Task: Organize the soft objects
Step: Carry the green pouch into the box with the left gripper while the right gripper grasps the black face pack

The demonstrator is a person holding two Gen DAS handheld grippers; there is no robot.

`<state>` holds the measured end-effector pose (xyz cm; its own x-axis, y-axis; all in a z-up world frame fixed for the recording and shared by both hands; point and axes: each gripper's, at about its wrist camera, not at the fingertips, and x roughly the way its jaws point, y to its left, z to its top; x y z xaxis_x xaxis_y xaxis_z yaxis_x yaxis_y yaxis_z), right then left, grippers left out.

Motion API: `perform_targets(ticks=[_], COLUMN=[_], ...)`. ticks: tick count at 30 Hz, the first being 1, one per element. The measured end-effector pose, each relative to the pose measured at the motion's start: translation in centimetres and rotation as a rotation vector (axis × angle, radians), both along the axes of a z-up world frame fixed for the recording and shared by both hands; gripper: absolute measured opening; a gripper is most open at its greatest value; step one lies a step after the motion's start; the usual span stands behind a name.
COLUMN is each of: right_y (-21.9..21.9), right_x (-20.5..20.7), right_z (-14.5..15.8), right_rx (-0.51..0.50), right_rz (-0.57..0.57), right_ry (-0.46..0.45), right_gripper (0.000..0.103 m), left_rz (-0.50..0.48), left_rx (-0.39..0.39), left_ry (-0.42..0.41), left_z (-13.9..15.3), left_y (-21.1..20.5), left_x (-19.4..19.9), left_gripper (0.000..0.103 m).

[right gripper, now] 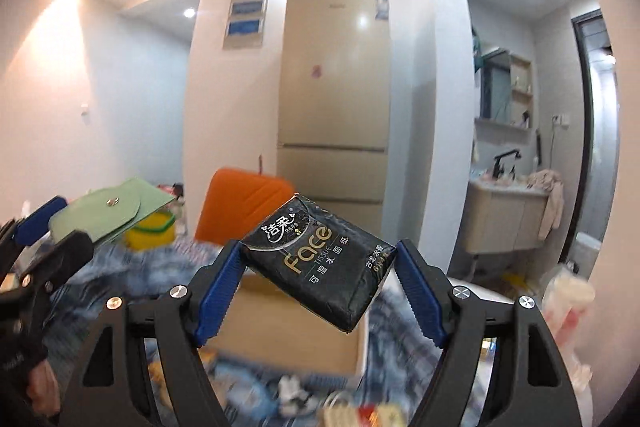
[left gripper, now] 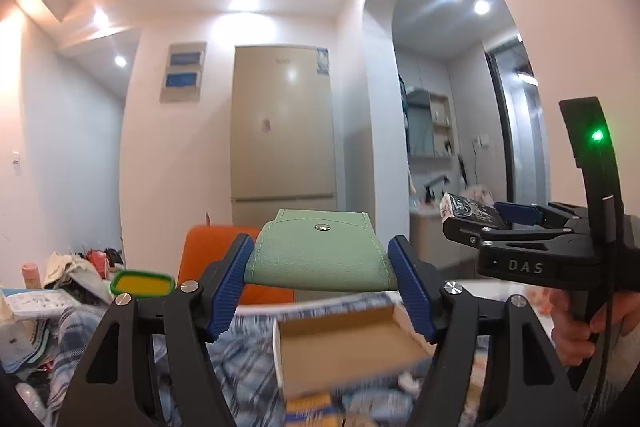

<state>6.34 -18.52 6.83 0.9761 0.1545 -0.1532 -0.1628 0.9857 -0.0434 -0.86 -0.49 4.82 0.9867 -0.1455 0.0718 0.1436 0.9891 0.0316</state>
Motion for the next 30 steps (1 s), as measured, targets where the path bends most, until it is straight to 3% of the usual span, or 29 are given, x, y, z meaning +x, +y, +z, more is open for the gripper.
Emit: perform_targets(ticks=[4, 10, 20, 30], right_y=[-0.1, 0.1, -0.2, 0.0], right_x=[2.4, 6.6, 10.7, 13.8], right_z=[0.7, -0.8, -6.3, -9.5], right_rx=[0.028, 0.041, 0.005, -0.038], right_rz=[-0.025, -0.043, -0.062, -0.039], right_ry=[-0.038, 0.000, 0.172, 0.351], right_gripper=[0.079, 0.079, 0.079, 0.079], left_rz=[0.017, 0.077, 0.075, 0.087], left_rx=[0.001, -0.007, 0.008, 0.033], left_ry=[-0.042, -0.010, 0.300, 0.505], left_z=[0.3, -1.1, -5.4, -7.4], left_y=[-0.6, -1.0, -1.2, -2.1], left_x=[2.2, 6.4, 12.6, 15.2], left_gripper=[0.068, 0.068, 0.068, 0.068])
